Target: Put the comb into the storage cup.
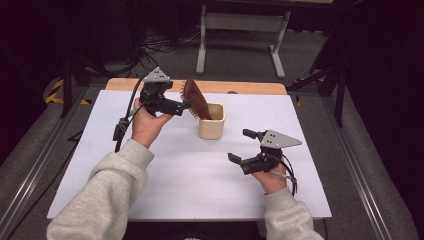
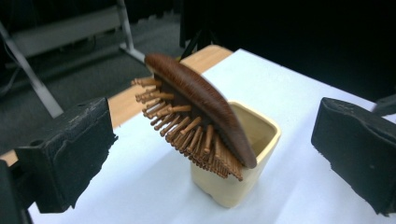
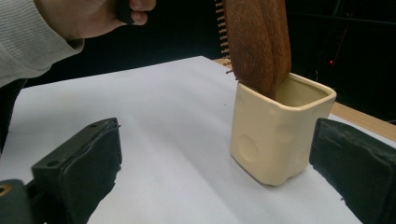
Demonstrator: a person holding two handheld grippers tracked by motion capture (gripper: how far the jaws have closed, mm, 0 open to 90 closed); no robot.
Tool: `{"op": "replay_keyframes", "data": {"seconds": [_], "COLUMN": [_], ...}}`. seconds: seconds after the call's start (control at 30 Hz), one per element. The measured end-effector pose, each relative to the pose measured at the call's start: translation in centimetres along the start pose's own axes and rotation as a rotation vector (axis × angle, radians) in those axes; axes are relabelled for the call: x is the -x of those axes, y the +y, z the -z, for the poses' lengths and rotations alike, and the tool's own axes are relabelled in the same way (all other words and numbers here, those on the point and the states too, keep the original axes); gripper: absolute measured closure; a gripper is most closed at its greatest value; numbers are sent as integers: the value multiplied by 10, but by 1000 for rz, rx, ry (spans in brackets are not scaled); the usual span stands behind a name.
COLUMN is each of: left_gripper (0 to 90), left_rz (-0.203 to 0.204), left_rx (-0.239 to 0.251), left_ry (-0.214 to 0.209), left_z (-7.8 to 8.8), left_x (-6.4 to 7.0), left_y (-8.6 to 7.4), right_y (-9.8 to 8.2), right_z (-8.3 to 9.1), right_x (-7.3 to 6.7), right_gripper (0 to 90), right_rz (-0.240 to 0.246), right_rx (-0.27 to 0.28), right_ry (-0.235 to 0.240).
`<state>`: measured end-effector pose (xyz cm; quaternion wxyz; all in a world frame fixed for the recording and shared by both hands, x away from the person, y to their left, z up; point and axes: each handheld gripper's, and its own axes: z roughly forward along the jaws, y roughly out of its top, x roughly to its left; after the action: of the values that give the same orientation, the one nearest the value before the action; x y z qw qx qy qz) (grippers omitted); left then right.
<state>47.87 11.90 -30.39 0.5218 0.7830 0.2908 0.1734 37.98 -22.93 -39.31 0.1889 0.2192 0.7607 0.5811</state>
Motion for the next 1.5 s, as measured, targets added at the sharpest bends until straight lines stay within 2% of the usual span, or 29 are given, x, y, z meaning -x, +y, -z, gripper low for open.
{"op": "replay_keyframes", "data": {"seconds": [0.07, 0.1, 0.17, 0.4, 0.53, 0.6, 0.8, 0.93, 0.97, 1.07, 1.17, 1.33, 1.47, 1.5], "left_gripper": [3, 2, 3, 1, 1, 1, 1, 8, 8, 6, 5, 5, 5, 5], "left_rz": [-13, -31, -36, -70, -73, -60, -54, -24, -24, -10, 17, 2, 10, 25], "left_rx": [9, 22, 30, 17, 19, 23, 25, 45, 45, 55, 87, 107, 124, 125], "left_ry": [-3, -1, 0, -7, -18, -29, -39, -52, -52, -50, -64, -69, -72, -73], "left_z": [9, 19, 25, 56, 73, 80, 92, 101, 101, 105, 109, 112, 114, 113], "left_x": [3, 5, 7, 15, 18, 19, 20, 21, 21, 18, 16, 15, 13, 13], "left_y": [0, -1, -2, -18, -33, -42, -61, -85, -85, -102, -116, -140, -151, -156], "right_y": [1, 2, 2, 6, 8, 8, 8, 4, 4, 0, -4, -9, -15, -15], "right_z": [1, 2, 2, 6, 8, 9, 12, 14, 14, 13, 14, 14, 16, 16], "right_x": [0, 0, 0, 1, 0, 0, -1, -1, -1, -2, -3, -4, -5, -5], "right_gripper": [28, 28, 28, 29, 28, 29, 28, 27, 27, 27, 26, 25, 24, 24], "right_rz": [1, 5, 7, 14, 18, 18, 20, 15, 15, 16, 14, 15, 15, 15], "right_rx": [3, 4, 5, 15, 13, 12, 5, -6, -6, -30, -38, -46, -47, -47], "right_ry": [-1, -3, -4, -4, -5, -7, -10, -13, -13, -17, -18, -20, -18, -18]}}
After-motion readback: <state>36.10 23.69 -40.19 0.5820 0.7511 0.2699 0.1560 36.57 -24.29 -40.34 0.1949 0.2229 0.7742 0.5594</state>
